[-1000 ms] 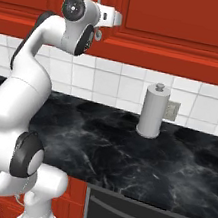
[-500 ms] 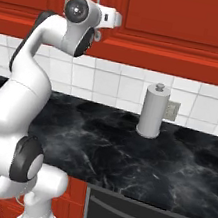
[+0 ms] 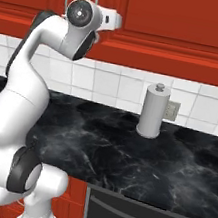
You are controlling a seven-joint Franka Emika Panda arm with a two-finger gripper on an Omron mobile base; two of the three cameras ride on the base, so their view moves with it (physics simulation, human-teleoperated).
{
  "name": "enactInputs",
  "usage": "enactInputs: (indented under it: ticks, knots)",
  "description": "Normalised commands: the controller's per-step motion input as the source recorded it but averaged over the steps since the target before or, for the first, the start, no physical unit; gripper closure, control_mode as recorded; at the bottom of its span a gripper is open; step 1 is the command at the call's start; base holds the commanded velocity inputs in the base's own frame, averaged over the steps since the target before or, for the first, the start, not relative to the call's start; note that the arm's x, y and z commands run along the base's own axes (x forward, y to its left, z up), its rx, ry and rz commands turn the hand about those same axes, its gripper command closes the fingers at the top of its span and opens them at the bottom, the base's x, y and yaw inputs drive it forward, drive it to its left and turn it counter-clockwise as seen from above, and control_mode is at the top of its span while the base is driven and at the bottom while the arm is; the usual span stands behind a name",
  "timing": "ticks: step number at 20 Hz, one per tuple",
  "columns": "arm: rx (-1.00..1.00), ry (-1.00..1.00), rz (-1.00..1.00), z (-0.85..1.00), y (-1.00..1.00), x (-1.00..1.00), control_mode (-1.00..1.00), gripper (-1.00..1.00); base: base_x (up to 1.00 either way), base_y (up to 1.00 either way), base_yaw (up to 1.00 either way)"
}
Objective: Move the bowls from the cabinet to the plates on the dining table.
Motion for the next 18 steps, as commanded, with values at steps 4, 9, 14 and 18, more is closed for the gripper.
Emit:
enactInputs:
  ticks: [4,9,14,18]
  knots:
    - [0.00,-0.08,0.03,0.00,-0.21,-0.48,-1.00,1.00,0.00,0.00,0.00]
    - [0.00,-0.08,0.05,0.00,-0.34,-0.58,-1.00,1.00,0.00,0.00,0.00]
    - [0.00,-0.07,0.08,0.00,-0.40,-0.61,-1.00,1.00,0.00,0.00,0.00]
    - [0.00,-0.08,0.12,0.00,-0.42,-0.57,-1.00,1.00,0.00,0.00,0.00]
